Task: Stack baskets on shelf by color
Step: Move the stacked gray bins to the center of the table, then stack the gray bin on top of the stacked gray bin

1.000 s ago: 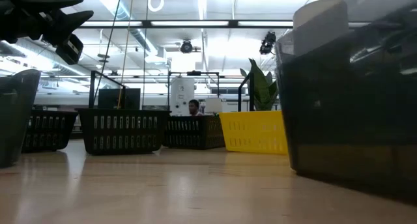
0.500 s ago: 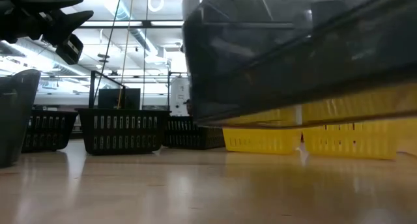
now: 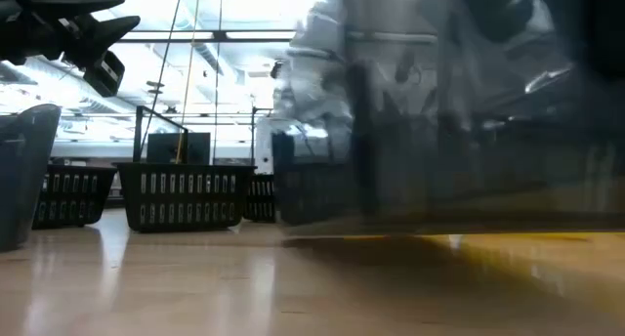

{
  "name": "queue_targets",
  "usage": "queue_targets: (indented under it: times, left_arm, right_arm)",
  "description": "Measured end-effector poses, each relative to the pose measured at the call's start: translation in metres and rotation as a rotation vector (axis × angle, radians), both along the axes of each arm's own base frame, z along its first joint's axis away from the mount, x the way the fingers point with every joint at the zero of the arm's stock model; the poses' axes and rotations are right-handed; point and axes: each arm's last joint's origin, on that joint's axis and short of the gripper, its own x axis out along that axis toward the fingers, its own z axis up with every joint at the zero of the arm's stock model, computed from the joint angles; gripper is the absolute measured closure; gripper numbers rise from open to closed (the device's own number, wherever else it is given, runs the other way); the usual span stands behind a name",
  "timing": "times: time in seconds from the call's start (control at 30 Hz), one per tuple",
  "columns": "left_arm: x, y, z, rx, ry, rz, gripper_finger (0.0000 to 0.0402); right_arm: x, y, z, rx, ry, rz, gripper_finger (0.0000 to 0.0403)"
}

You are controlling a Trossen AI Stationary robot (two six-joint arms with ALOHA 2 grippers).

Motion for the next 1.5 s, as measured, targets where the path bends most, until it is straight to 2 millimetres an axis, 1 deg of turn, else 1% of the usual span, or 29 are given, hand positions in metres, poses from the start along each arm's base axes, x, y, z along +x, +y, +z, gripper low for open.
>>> queue_targets:
  times: [0.13, 0.37, 0.57, 0.8, 0.87, 1.0, 1.13, 1.27, 1.37, 1.43, 1.5]
  left_arm:
    - [0.000, 0.000, 0.000, 0.000, 0.000, 0.000, 0.0285]
    - [0.000, 0.000, 0.000, 0.000, 0.000, 0.000, 0.0285]
    - [0.000, 0.000, 0.000, 0.000, 0.000, 0.000, 0.0285]
    - [0.000, 0.000, 0.000, 0.000, 0.000, 0.000, 0.0285]
    - [0.000, 0.000, 0.000, 0.000, 0.000, 0.000, 0.0285]
    - [0.000, 0.001, 0.001, 0.006, -0.009, 0.022, 0.0285]
    - [-0.001, 0.003, 0.005, -0.043, -0.041, 0.088, 0.0285]
    - [-0.001, 0.003, 0.004, -0.055, -0.032, 0.074, 0.0285]
    - [-0.001, 0.001, 0.005, -0.075, -0.023, -0.005, 0.0285]
    - [0.000, -0.001, 0.012, -0.064, 0.023, -0.037, 0.0285]
    - [0.001, -0.002, 0.024, -0.054, 0.068, -0.042, 0.0285]
  right_arm:
    - [0.006, -0.004, -0.003, 0.027, -0.039, -0.013, 0.0344]
    - [0.011, -0.010, -0.003, 0.063, -0.010, -0.023, 0.0321]
    - [0.013, -0.012, 0.010, 0.040, -0.005, 0.014, 0.0307]
    - [0.014, -0.017, 0.026, 0.025, -0.080, 0.092, 0.0289]
    - [0.015, -0.020, 0.035, 0.038, -0.106, 0.109, 0.0282]
    - [0.010, -0.029, 0.058, 0.048, -0.159, 0.126, 0.0266]
    - [-0.002, -0.041, 0.087, 0.052, -0.204, 0.113, 0.0255]
    - [-0.021, -0.054, 0.114, 0.042, -0.223, 0.011, 0.0255]
    - [-0.038, -0.060, 0.134, 0.044, -0.252, -0.087, 0.0256]
    - [-0.047, -0.060, 0.142, 0.029, -0.285, -0.148, 0.0256]
    - [-0.053, -0.059, 0.146, -0.006, -0.324, -0.196, 0.0256]
